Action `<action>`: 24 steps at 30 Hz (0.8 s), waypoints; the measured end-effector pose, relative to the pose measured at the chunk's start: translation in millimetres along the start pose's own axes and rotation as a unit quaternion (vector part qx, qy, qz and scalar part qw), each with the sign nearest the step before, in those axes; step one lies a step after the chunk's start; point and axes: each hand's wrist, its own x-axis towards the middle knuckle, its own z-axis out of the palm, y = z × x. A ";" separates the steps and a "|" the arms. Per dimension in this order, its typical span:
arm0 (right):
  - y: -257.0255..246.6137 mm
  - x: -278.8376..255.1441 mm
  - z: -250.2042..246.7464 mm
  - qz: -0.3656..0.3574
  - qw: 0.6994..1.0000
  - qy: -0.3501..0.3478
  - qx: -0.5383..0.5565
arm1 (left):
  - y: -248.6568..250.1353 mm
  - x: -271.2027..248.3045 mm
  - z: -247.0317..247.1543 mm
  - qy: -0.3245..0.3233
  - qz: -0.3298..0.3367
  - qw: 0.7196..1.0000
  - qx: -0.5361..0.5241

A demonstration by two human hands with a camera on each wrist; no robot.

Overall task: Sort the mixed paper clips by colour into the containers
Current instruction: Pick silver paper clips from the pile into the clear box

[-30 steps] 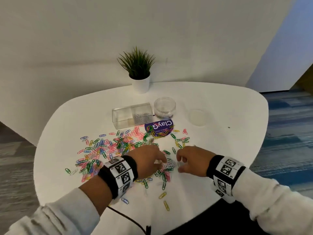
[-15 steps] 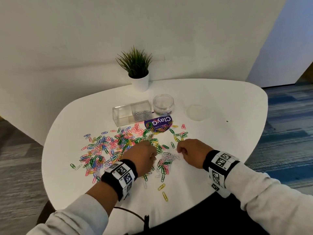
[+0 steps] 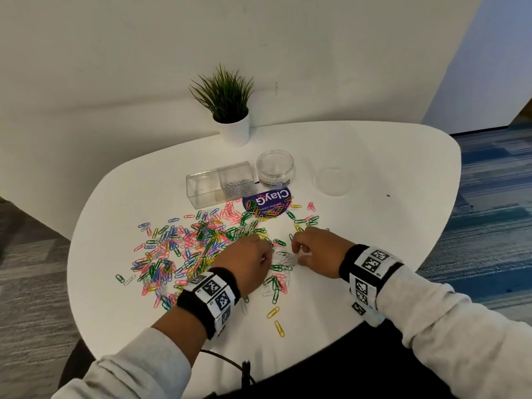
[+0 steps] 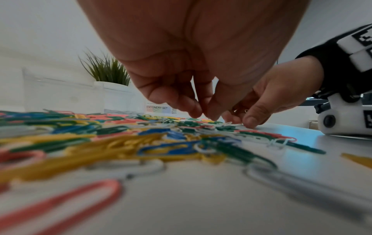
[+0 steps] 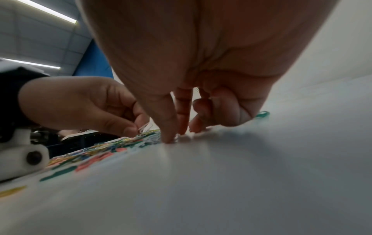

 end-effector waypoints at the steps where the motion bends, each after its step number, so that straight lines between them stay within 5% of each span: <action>1: 0.1 1.1 1.2 0.002 1.000 0.001 -0.005 | 0.2 -0.9 -1.4 0.000 -0.008 1.000 -0.011; 10: 3.6 1.1 -2.7 0.013 0.999 0.027 0.042 | -1.7 -6.2 -7.4 0.003 -0.054 0.996 -0.067; 18: -9.2 0.5 10.9 -0.059 0.996 -0.011 -0.071 | 2.8 -4.9 -11.6 -0.017 -0.099 0.993 -0.064; 24: -13.3 1.9 11.9 -0.053 0.996 0.028 -0.060 | 1.3 -2.6 -2.8 -0.081 -0.053 0.995 -0.011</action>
